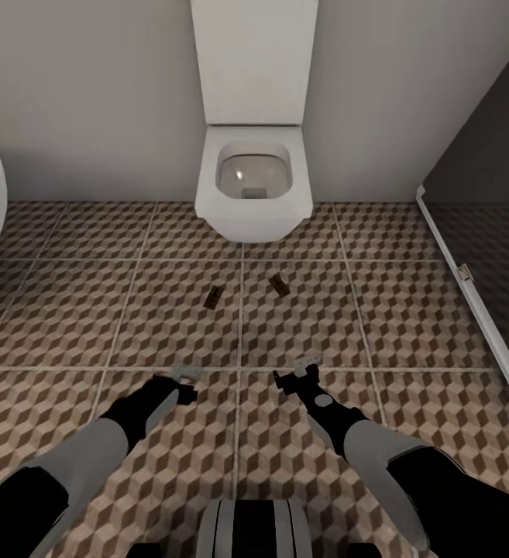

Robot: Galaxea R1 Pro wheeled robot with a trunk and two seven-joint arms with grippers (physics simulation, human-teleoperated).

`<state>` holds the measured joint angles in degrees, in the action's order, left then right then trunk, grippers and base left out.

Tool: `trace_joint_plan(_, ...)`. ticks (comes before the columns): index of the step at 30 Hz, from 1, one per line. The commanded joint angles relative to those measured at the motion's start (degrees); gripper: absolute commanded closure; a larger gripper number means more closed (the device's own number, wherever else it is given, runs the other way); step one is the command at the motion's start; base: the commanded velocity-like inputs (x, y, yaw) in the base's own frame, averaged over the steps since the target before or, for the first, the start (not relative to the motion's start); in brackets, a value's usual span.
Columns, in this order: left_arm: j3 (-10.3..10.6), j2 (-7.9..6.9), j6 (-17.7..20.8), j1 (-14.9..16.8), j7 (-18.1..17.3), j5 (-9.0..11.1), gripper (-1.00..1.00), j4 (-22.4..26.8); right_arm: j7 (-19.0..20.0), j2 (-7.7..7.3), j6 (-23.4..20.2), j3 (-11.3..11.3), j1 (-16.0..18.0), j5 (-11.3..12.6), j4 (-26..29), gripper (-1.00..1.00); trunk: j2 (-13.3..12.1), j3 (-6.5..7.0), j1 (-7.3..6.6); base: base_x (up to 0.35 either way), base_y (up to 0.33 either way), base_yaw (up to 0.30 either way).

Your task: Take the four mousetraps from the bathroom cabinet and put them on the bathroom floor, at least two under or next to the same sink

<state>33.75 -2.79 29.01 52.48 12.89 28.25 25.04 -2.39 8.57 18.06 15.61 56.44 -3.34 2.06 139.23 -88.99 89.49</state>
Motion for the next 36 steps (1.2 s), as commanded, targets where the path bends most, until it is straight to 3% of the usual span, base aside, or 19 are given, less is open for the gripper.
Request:
trace_joint_plan(1,0.4,-0.14,0.0,-0.2,0.5,0.6,-1.0,0.0,-0.2,0.0,0.2,0.1,0.0,-0.3,-0.1,-1.0,-0.4,0.15,-0.23,0.0,0.0,0.0)
trace_joint_plan(10,0.4,-1.14,-5.3,-2.5,0.4,0.6,-1.0,-2.0,-0.2,-0.56,0.5,0.0,-1.3,-0.5,-0.1,-1.0,-4.0,1.77,-2.21,0.0,0.0,0.0)
trace_joint_plan(20,0.4,-2.01,-7.7,-5.2,0.4,0.6,-1.0,-4.2,-0.2,-2.93,4.4,0.1,-4.0,-0.5,-0.3,-1.0,-8.0,3.57,-4.41,0.0,0.0,0.0)
trace_joint_plan(26,0.4,-2.77,-12.8,-6.7,0.1,0.6,-1.0,-4.4,-0.3,-4.56,5.4,0.1,-6.3,-0.4,-0.4,-1.0,-10.4,4.64,-5.72,0.0,0.0,0.0)
trace_joint_plan(36,0.5,-3.07,-15.7,-8.5,-0.3,0.6,-1.0,-4.5,-0.4,-5.42,8.5,0.0,-8.7,-0.5,-0.7,-1.0,-14.4,6.44,-7.92,0.0,0.0,0.0)
